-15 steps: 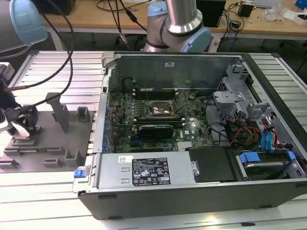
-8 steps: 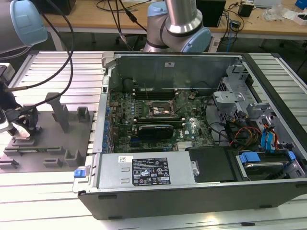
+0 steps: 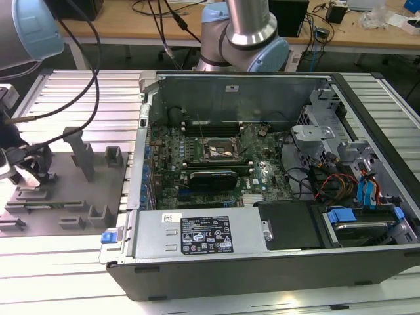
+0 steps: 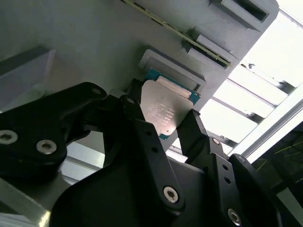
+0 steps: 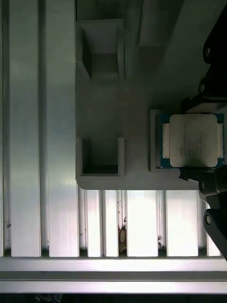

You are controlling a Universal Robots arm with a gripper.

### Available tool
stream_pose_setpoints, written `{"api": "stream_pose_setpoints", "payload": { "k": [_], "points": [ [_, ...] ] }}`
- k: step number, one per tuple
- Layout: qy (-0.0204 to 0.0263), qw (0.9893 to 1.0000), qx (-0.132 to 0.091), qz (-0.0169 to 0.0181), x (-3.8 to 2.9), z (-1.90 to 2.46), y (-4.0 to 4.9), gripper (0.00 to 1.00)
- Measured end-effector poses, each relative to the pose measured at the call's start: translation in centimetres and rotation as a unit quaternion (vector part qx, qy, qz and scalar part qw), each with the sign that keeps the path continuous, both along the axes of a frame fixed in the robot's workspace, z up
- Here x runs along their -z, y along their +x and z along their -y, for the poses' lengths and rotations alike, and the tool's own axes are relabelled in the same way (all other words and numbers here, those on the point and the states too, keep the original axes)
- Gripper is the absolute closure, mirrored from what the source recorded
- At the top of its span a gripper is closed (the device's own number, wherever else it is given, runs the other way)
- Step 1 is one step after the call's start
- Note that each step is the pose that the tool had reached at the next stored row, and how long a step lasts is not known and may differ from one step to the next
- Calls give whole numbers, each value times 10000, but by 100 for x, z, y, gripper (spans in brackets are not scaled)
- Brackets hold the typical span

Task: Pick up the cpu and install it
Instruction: 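Pick up the cpu and move it towards the insertion slot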

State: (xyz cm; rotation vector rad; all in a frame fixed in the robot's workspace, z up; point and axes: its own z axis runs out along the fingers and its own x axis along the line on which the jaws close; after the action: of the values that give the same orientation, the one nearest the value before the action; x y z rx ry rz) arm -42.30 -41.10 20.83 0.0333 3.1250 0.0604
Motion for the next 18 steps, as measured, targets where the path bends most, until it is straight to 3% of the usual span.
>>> {"api": "stream_pose_setpoints", "payload": {
  "k": [5,8,18],
  "points": [
    [-4,10000,0,0,-94,0,0,45],
    [-7,10000,0,0,-183,0,0,45],
    [-9,10000,0,-2,-207,0,-1,45]
  ]
}}
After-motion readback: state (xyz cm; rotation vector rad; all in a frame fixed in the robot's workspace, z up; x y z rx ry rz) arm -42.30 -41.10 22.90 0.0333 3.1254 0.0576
